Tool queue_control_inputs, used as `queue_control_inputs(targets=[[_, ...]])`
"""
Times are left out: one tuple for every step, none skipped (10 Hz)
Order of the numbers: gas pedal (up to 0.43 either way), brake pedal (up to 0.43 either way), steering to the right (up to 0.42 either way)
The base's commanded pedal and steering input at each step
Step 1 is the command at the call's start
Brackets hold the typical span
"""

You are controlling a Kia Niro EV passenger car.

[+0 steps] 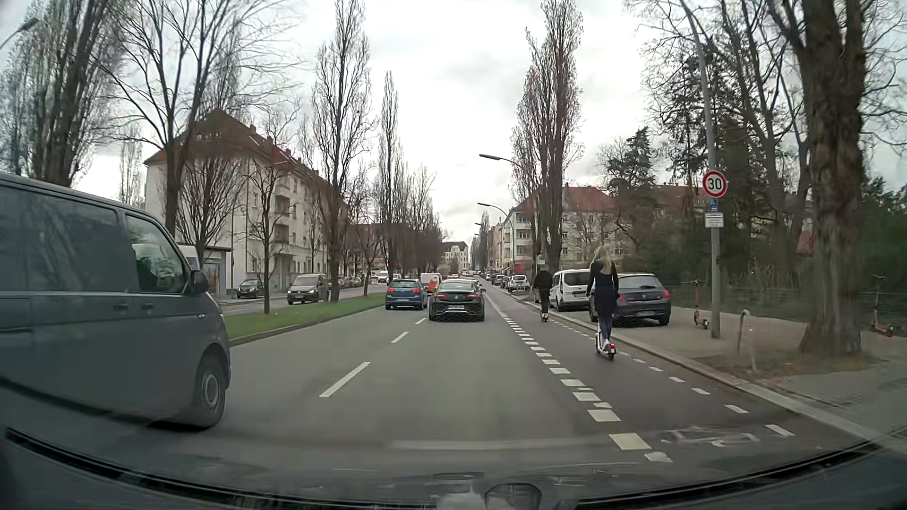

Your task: Follow the waypoints while adhering to traffic rules and regulations

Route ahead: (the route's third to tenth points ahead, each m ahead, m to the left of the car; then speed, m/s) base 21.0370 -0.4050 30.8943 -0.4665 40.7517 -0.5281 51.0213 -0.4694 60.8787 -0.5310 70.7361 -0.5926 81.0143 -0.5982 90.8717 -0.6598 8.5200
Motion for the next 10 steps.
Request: queue_control_inputs(targets=[[0.0,0.098,-0.002],[0.0,0.098,-0.002],[0.0,0.098,-0.002],[0.0,0.098,-0.003],[0.0,0.098,-0.002],[0.0,0.098,-0.003],[0.0,0.104,-0.003],[0.0,0.11,-0.002],[0.0,0.11,-0.003],[0.0,0.11,-0.002]])
